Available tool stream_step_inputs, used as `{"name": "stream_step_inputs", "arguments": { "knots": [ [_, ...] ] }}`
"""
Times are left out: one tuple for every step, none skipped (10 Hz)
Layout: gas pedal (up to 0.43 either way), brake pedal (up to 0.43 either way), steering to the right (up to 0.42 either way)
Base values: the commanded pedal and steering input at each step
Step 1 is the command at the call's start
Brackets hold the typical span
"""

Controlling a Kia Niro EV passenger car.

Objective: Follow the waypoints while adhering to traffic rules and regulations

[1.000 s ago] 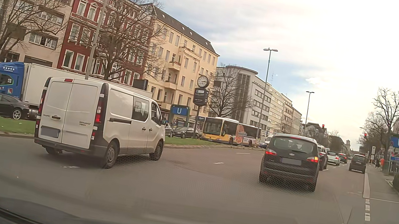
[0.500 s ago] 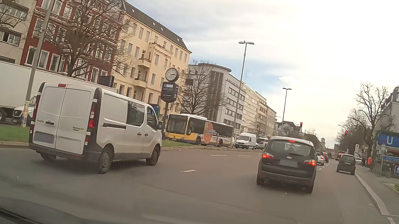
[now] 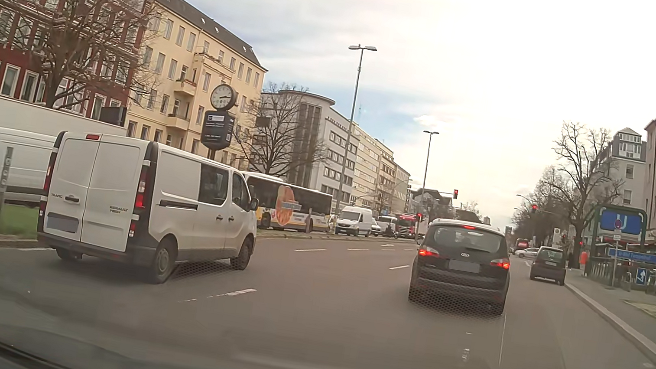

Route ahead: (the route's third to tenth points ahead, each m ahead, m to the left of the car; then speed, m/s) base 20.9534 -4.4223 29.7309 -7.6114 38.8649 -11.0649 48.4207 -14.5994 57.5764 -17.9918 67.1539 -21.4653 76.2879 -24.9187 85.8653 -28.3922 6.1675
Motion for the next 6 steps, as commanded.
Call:
{"name": "stream_step_inputs", "arguments": {
  "knots": [
    [0.0,0.0,0.129],
    [0.0,0.0,0.128],
    [0.0,0.0,0.128],
    [0.0,0.0,0.125],
    [0.0,0.0,0.12],
    [0.0,0.0,0.106]
  ]
}}
